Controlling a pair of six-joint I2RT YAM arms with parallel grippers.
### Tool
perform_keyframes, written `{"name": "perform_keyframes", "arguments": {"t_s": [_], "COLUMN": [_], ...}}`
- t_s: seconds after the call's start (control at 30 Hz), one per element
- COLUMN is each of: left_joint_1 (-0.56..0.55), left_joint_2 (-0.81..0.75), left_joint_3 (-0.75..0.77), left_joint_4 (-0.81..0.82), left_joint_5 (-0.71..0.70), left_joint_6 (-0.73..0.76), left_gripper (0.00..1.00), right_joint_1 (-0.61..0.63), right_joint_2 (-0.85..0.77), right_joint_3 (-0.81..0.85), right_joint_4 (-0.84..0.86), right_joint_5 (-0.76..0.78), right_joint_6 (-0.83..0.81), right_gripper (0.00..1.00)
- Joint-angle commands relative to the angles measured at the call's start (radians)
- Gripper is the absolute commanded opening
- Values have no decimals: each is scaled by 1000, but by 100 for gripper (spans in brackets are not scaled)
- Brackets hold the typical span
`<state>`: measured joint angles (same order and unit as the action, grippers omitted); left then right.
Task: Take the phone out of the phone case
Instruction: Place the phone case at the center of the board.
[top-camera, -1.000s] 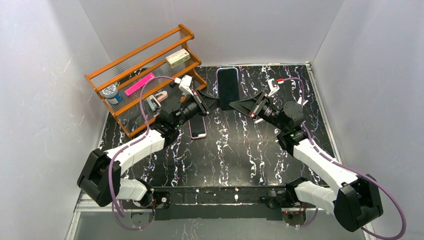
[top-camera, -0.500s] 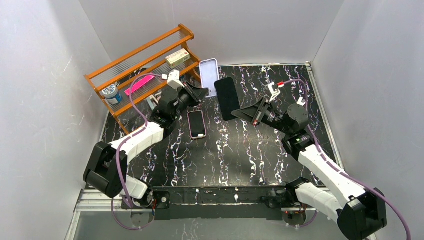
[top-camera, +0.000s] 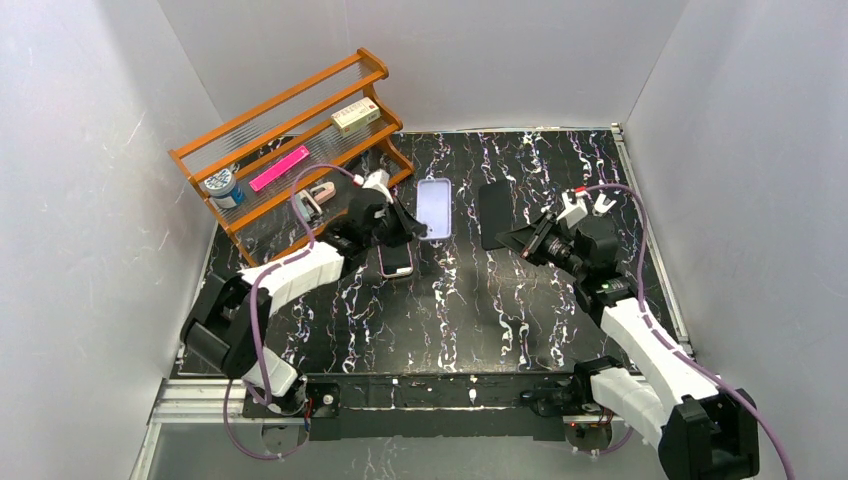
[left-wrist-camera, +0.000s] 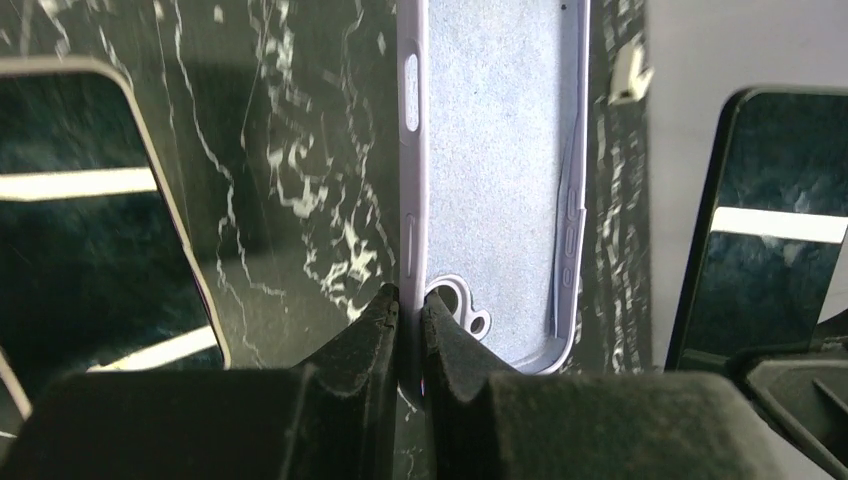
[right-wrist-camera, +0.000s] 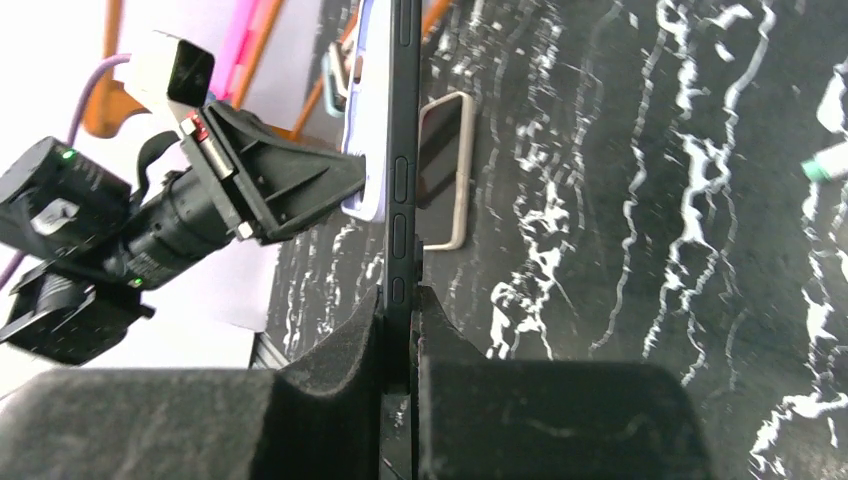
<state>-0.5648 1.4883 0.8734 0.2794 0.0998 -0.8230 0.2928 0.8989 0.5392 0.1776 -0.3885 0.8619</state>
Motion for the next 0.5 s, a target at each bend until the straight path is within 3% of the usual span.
{"name": "perform_keyframes", "arguments": {"t_s": [0.0, 0.27, 0.47], "left_joint_1": [-60, -112, -112], "left_joint_2": [64, 229, 297], "left_joint_3": [59, 172, 194], "left_joint_4": [-131, -229, -203], "left_joint_5": [-59, -166, -224], "left_joint_6": [-22, -14, -20], "left_gripper": [0, 0, 0], "right_joint_1": [-14, -14, -14], "right_joint_2": [42, 220, 357], "right_joint_3": [-28, -19, -18], "right_joint_4": [87, 158, 245], "right_joint_5": [22, 4, 8], "right_joint_6": [-29, -86, -63], "right_gripper": [1, 1, 1]}}
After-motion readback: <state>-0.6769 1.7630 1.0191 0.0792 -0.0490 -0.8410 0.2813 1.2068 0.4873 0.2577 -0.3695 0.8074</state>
